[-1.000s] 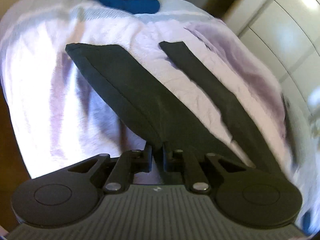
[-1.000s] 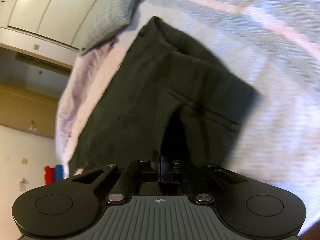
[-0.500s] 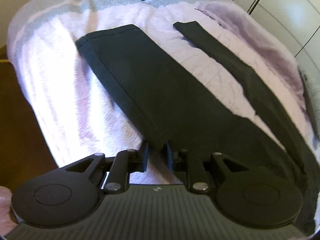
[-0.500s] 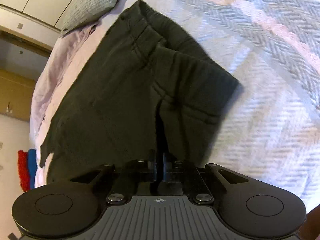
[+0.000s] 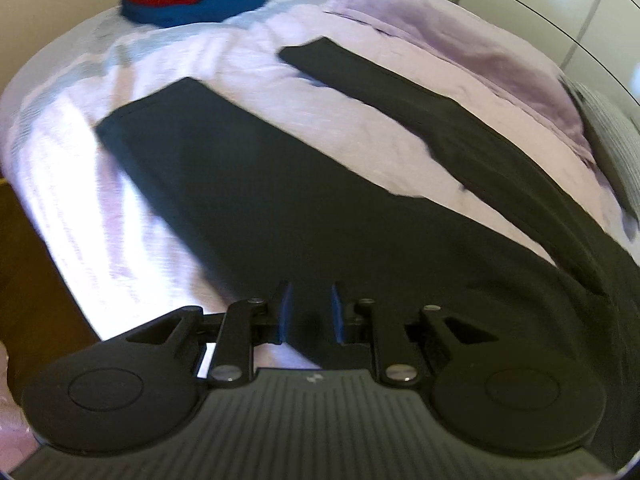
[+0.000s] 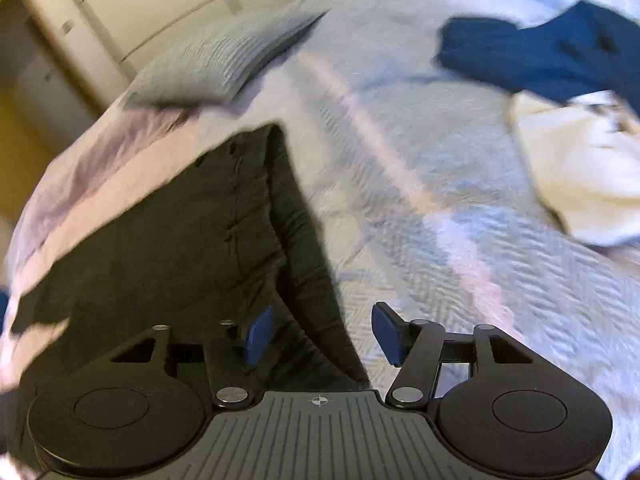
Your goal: Fold clothes
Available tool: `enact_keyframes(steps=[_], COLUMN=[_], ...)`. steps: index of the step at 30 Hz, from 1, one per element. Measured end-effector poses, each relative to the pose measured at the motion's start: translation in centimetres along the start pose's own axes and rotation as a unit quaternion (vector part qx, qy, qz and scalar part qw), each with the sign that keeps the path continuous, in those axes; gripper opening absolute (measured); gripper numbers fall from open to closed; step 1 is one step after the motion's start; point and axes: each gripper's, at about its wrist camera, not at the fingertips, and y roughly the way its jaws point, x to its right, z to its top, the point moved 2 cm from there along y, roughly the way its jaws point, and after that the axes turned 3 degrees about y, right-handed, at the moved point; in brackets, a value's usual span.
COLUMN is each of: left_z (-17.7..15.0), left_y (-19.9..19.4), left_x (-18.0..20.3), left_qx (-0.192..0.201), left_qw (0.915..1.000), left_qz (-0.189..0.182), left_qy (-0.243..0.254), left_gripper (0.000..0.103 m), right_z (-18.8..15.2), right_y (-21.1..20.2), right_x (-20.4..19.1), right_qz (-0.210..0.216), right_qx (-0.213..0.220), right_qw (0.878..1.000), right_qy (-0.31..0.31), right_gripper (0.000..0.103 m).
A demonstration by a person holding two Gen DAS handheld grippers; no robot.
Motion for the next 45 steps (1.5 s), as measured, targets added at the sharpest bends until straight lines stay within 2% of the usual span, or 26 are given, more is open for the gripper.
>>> enact_keyframes(steps=[1,2,5,8,9,11,12,14,15,17,18,20,21,22,23,25,27,30,35,38,41,43,45], left_z=[-0.2,-0.4,-1.7,-2.0,-1.9,-1.5,-1.3,-1.1,-0.9,-1.2,-1.2,-1.2,-1.2,-1.2,-1.2,-0.5,0.2,1.1,2.7,3.7,4.7,5.0,5.2], left_y=[0.2,0.5,1.3,0.6,0.1,-0.7,-1.0,-0.1,0.4,1.7,1.6,1.3,1.2,1.1,0.9,-1.1,-3.0,-6.3,-12.1,-15.5,-18.0,-19.3,-20.7], left_x=[0.7,1.4,2.8,3.7,4.0,4.7,5.0,5.4,5.6,5.8,5.5,4.9,4.6,4.3,4.0,3.2,2.8,3.4,5.2,5.9,6.5,7.2,7.8], left_qx=[-0.001,-0.004,-0.029,-0.028,-0.021,-0.007,-0.001,-0.01,-0.015,-0.03,-0.038,-0.054,-0.062,-0.069,-0.076,-0.078,-0.082,-0.086,-0.055,-0.033,-0.018,-0.01,0.001], left_qw=[1.0,0.9998,0.9982,0.997,0.9968,0.9961,0.9957,0.995,0.9946,0.9927,0.992,0.9902,0.9892,0.9881,0.9873,0.9891,0.9896,0.9882,0.9853,0.9831,0.9819,0.9821,0.9818], left_qz=[-0.001,-0.001,0.026,0.045,0.048,0.054,0.056,0.061,0.063,0.076,0.08,0.089,0.093,0.097,0.1,0.092,0.09,0.075,0.044,0.027,0.025,0.023,0.02], left_qy=[0.008,0.017,0.046,0.056,0.061,0.069,0.073,0.078,0.081,0.088,0.09,0.093,0.095,0.097,0.097,0.084,0.076,0.102,0.156,0.178,0.187,0.187,0.189], left_gripper=[0.016,0.016,0.016,0.016,0.016,0.018,0.018,0.02,0.024,0.026,0.027,0.027,0.027,0.027,0.026,0.026,0.026,0.026,0.029,0.032,0.033,0.034,0.036], right_z=[-0.2,-0.3,-1.2,-1.3,-1.0,-0.6,-0.7,-1.7,-2.7,-4.9,-6.2,-8.8,-9.5,-9.5,-9.3,-8.6,-8.5,-9.3,-11.3,-10.9,-10.3,-9.4,-8.8], right_y=[0.3,0.6,1.3,1.8,1.5,0.0,-1.0,-2.1,-2.1,-1.3,-0.7,0.6,0.5,-0.2,-0.9,-3.0,-5.3,-8.1,-10.6,-12.7,-14.7,-16.1,-17.2], right_x=[0.3,0.5,1.6,1.1,0.2,-2.0,-3.2,-5.1,-5.8,-7.0,-7.3,-7.6,-8.1,-8.8,-9.3,-10.2,-11.6,-13.8,-17.4,-19.6,-21.8,-22.7,-23.4], right_qz=[0.017,0.034,0.01,-0.021,-0.039,-0.088,-0.109,-0.097,-0.083,-0.054,-0.062,-0.106,-0.125,-0.139,-0.144,-0.129,-0.114,-0.096,-0.065,-0.052,-0.039,-0.039,-0.038], right_qx=[-0.018,-0.034,-0.056,-0.066,-0.063,-0.025,0.005,0.045,0.042,0.013,-0.004,-0.038,-0.042,-0.046,-0.055,-0.061,-0.069,-0.086,-0.115,-0.106,-0.094,-0.086,-0.075], right_qw=[1.0,0.999,0.998,0.997,0.996,0.993,0.989,0.988,0.988,0.987,0.983,0.967,0.96,0.957,0.96,0.973,0.981,0.985,0.988,0.99,0.991,0.991,0.991], right_qy=[-0.005,-0.012,-0.029,-0.031,-0.045,-0.079,-0.096,-0.116,-0.127,-0.153,-0.175,-0.228,-0.246,-0.249,-0.235,-0.181,-0.143,-0.114,-0.075,-0.078,-0.085,-0.095,-0.105], right_gripper=[0.042,0.009,0.009,0.013,0.022,0.035,0.037,0.041,0.046,0.049,0.049,0.049,0.049,0.049,0.049,0.049,0.049,0.049,0.049,0.049,0.05,0.053,0.06])
